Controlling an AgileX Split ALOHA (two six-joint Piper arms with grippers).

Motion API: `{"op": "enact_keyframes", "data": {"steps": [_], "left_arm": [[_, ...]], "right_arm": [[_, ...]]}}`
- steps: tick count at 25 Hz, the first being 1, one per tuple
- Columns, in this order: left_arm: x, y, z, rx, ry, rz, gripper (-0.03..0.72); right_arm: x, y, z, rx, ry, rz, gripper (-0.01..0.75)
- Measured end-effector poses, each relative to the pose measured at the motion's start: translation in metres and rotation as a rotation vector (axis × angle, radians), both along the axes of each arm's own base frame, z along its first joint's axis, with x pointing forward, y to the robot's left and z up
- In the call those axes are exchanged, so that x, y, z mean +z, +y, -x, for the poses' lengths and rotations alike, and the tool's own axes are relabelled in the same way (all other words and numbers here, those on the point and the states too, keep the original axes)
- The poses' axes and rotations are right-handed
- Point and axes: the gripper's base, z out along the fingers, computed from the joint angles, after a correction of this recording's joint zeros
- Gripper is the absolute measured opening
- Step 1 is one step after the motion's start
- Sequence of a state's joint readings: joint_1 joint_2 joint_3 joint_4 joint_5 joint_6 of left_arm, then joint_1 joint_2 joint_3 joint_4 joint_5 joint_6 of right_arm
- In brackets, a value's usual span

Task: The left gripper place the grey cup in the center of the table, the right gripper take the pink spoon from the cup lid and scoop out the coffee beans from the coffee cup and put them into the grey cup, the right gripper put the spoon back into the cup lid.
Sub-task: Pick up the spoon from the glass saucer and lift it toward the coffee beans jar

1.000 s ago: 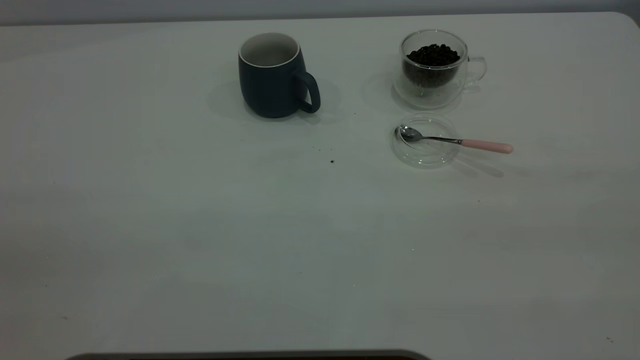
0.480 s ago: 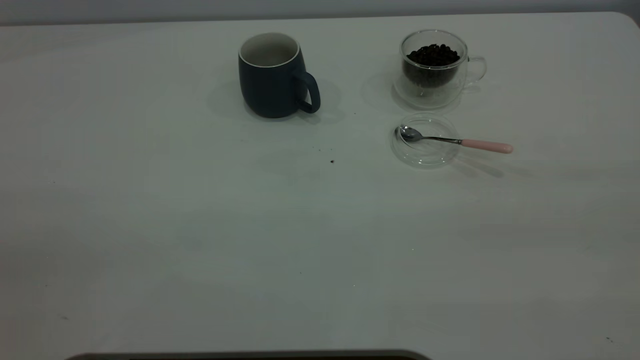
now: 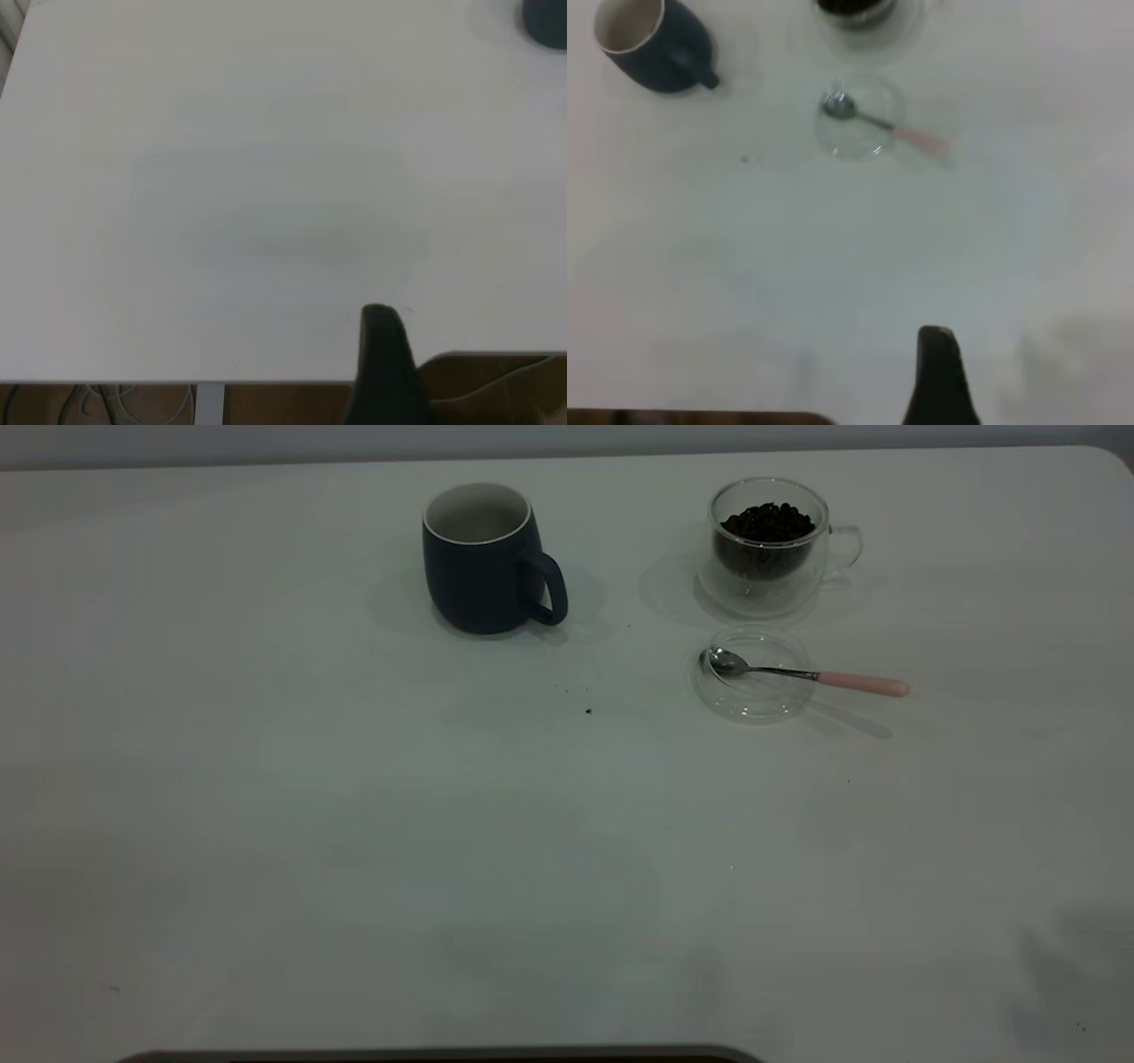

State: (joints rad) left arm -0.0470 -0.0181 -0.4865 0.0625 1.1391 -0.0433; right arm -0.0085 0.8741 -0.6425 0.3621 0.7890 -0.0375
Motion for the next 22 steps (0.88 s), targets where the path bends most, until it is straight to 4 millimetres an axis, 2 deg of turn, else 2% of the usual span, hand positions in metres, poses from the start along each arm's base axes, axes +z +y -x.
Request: {"op": "enact_keyframes", "data": {"steps": [4, 10, 17, 22], "left_arm": [[0.000, 0.000, 0.000, 0.000, 0.000, 0.000, 0.567], [0.000, 0.000, 0.000, 0.000, 0.000, 0.000, 0.567], [0.000, 0.000, 0.000, -0.001, 0.000, -0.001, 0.567], [0.000, 0.000, 0.000, -0.002, 0.000, -0.004, 0.567]], "right_arm": [[-0.036, 0.006, -0.045, -0.030, 0.131, -0.105, 0.597], [-0.091, 0.012, -0.091, -0.080, 0.227, -0.235, 0.598], [-0.158, 0.016, -0.121, -0.178, 0.283, -0.362, 0.598], [-0.205, 0.014, -0.130, -0.256, 0.354, -0.436, 0.598]]}}
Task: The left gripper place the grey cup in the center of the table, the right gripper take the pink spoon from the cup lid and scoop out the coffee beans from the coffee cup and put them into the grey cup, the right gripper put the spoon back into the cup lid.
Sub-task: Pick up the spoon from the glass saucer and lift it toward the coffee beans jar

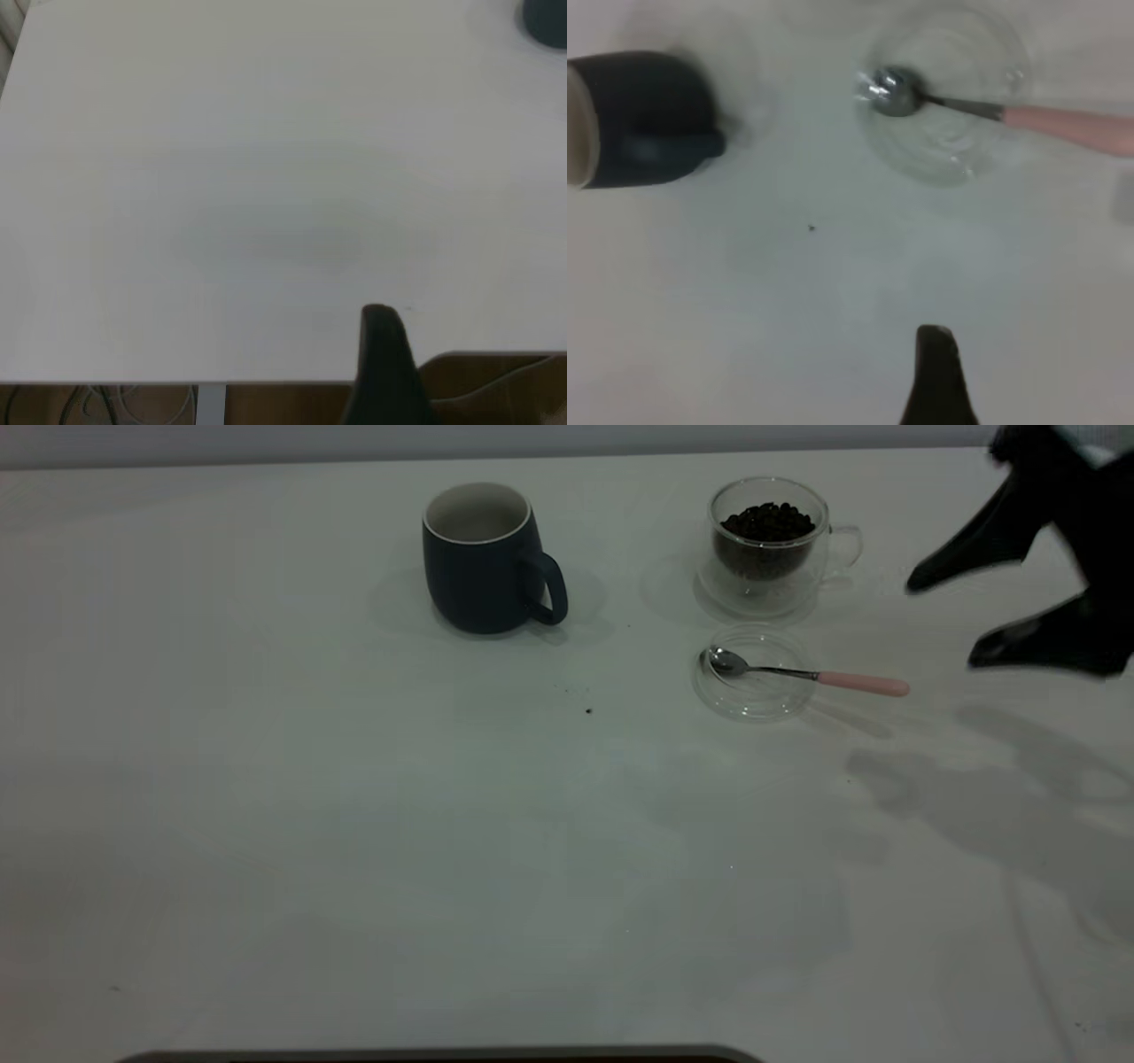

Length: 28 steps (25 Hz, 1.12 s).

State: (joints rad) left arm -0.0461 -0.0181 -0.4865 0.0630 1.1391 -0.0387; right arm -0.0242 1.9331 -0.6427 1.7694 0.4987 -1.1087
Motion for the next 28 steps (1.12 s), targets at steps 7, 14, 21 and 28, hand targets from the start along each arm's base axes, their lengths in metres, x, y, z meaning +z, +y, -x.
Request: {"op": "enact_keyframes", "data": {"steps": [7, 14, 21, 28], "left_arm": [[0.000, 0.000, 0.000, 0.000, 0.000, 0.000, 0.567], [0.000, 0.000, 0.000, 0.000, 0.000, 0.000, 0.567], [0.000, 0.000, 0.000, 0.000, 0.000, -0.001, 0.567], [0.000, 0.000, 0.000, 0.000, 0.000, -0.001, 0.567]], "right_arm": [[-0.052, -0.015, 0.000, -0.017, 0.112, -0.099, 0.598], [-0.078, -0.014, -0.022, 0.025, 0.087, -0.156, 0.598], [-0.087, -0.014, -0.042, 0.055, 0.034, -0.165, 0.598], [-0.091, -0.011, -0.051, 0.079, 0.005, -0.199, 0.598]]}}
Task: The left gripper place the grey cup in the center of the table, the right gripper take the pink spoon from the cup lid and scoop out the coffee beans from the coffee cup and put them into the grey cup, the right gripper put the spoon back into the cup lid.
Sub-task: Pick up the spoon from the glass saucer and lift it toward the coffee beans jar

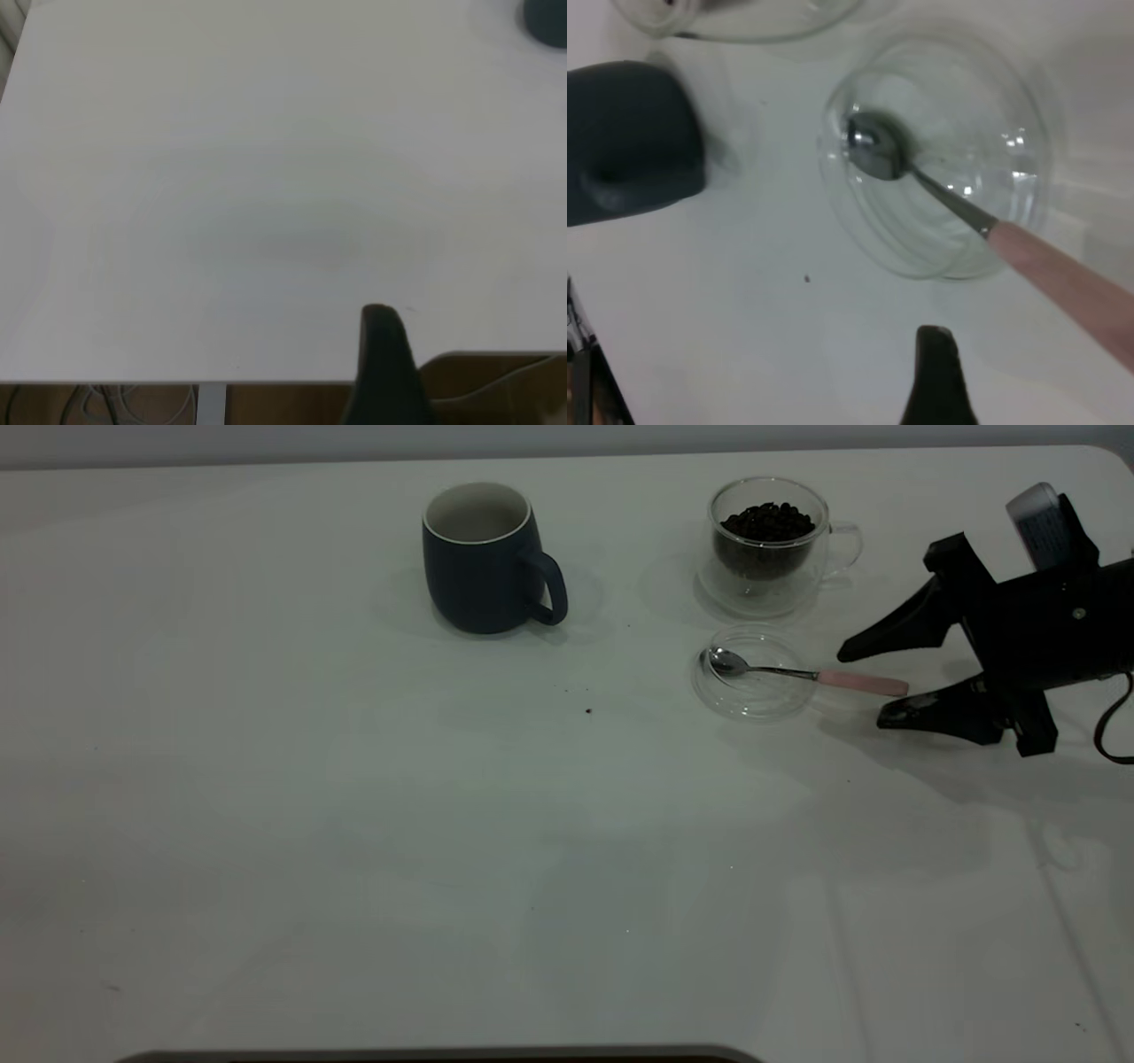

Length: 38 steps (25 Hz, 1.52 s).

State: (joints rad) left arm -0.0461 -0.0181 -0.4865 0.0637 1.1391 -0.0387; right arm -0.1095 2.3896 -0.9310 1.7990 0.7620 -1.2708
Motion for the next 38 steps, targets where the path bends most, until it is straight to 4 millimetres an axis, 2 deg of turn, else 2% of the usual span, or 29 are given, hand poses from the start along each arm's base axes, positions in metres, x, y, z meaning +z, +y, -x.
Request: {"op": "enact_keyframes", "data": {"steps": [17, 34, 38], "left_arm": [[0.000, 0.000, 0.000, 0.002, 0.000, 0.003, 0.567], [0.000, 0.000, 0.000, 0.002, 0.000, 0.003, 0.567], [0.000, 0.000, 0.000, 0.001, 0.000, 0.002, 0.567]], "right_arm": [[0.012, -0.004, -0.031, 0.047, -0.148, 0.041, 0.592], [0.007, -0.007, -0.030, 0.154, -0.198, 0.159, 0.591], [0.005, -0.008, -0.035, 0.171, -0.214, 0.170, 0.591]]}}
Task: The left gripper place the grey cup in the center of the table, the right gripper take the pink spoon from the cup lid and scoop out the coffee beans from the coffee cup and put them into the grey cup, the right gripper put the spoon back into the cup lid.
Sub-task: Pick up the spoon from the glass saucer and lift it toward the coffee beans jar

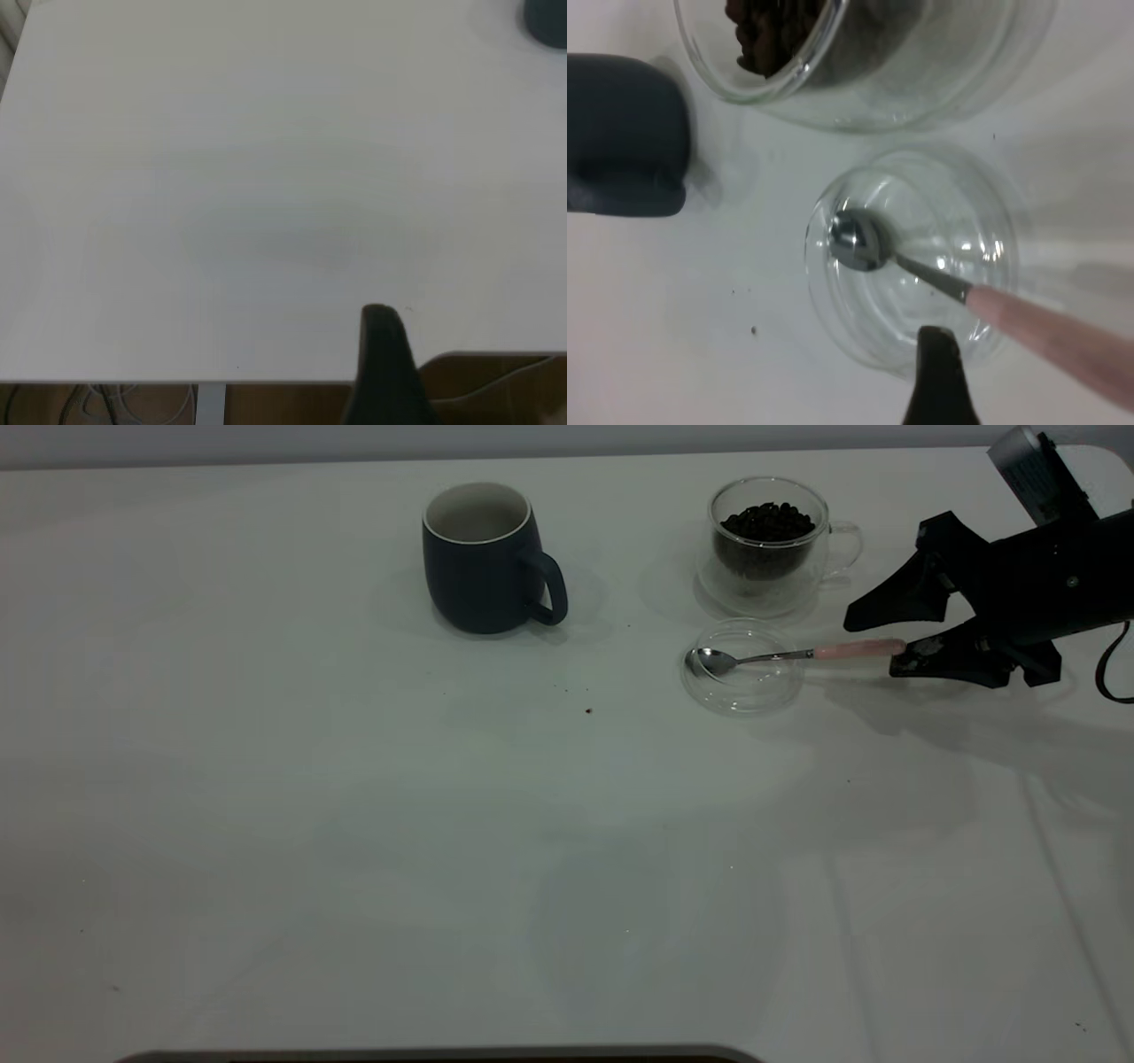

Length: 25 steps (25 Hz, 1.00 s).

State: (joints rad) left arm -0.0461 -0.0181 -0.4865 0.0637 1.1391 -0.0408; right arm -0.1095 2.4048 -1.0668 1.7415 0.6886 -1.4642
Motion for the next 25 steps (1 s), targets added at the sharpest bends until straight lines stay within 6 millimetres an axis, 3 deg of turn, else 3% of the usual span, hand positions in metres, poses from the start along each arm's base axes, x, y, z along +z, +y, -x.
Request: {"op": "enact_keyframes", "data": {"steps": [8, 19, 22, 25], "left_arm": [[0.000, 0.000, 0.000, -0.002, 0.000, -0.002, 0.567], [0.000, 0.000, 0.000, -0.002, 0.000, -0.002, 0.567], [0.000, 0.000, 0.000, -0.002, 0.000, -0.002, 0.567], [0.000, 0.000, 0.000, -0.002, 0.000, -0.002, 0.567]], "right_arm": [[-0.016, 0.004, -0.006, 0.080, 0.015, -0.037, 0.591], [-0.012, 0.007, -0.008, 0.126, -0.042, -0.067, 0.588], [-0.011, 0.008, -0.008, 0.134, -0.050, -0.074, 0.551], [-0.011, 0.008, -0.008, 0.138, -0.053, -0.080, 0.455]]}}
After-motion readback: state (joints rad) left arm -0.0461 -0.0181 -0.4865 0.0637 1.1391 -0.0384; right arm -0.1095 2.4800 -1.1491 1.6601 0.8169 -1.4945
